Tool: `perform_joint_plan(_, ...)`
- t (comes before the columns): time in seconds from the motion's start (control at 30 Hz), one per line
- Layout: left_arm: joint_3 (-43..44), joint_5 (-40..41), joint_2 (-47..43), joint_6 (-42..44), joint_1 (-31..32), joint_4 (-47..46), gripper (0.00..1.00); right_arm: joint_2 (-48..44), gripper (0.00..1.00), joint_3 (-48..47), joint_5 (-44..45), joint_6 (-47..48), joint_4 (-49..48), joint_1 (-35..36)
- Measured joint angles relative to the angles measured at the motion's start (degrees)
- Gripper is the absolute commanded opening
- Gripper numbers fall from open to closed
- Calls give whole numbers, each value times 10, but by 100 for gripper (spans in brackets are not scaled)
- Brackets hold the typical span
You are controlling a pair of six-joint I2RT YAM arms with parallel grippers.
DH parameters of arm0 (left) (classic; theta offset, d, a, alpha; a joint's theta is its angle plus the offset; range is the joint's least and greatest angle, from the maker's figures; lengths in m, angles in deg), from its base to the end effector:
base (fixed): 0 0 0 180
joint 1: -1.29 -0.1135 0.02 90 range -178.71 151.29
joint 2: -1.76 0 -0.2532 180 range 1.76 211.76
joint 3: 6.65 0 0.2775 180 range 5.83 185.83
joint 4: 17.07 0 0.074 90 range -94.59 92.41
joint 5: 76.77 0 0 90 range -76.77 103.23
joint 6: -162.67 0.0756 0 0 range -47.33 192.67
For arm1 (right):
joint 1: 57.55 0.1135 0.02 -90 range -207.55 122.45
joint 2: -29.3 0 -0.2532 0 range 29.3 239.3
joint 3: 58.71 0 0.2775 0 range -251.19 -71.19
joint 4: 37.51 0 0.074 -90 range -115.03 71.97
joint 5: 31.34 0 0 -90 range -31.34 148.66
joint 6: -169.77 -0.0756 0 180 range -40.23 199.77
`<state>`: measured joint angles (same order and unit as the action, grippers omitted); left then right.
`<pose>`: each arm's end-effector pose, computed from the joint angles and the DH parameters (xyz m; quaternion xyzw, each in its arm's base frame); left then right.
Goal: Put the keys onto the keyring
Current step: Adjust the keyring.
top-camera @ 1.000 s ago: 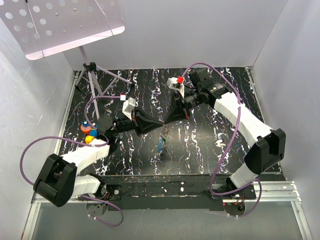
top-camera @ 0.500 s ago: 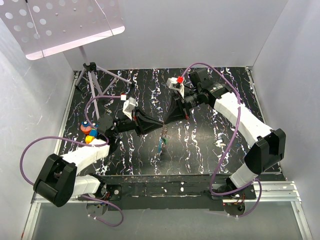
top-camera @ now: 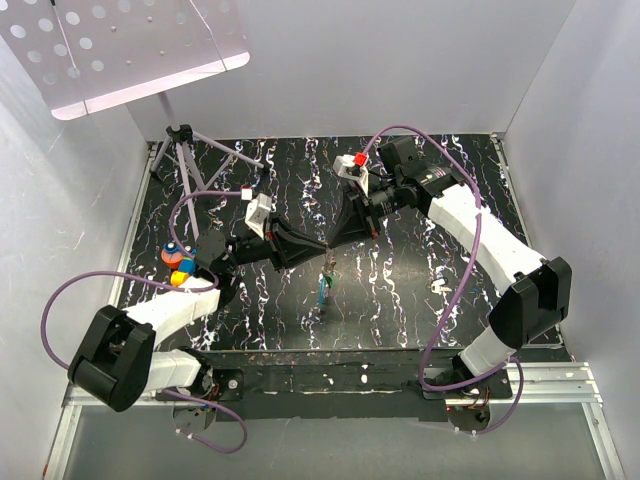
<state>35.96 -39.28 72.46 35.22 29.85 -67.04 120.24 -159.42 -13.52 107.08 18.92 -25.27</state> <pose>0.2282 -0.1925 0.2665 0.3264 0.5292 -0.6125 0.4881 0.2696 0.2554 0.3431 -0.5619 0.5436 0.5598 0.2744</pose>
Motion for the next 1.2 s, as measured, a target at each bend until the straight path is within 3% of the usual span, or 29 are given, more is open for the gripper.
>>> perform_joint_plan(0.9,0,2,12,-13,0,-24,11,0,1,0,0,-2,-4,0)
perform_joint_plan(1.1,0,2,13,-16,0,-27,7,0,1,0,0,-3,-5,0)
perform_joint_plan(1.2,0,2,13,-17,0,-28,0,0,1,0,0,-4,-5,0)
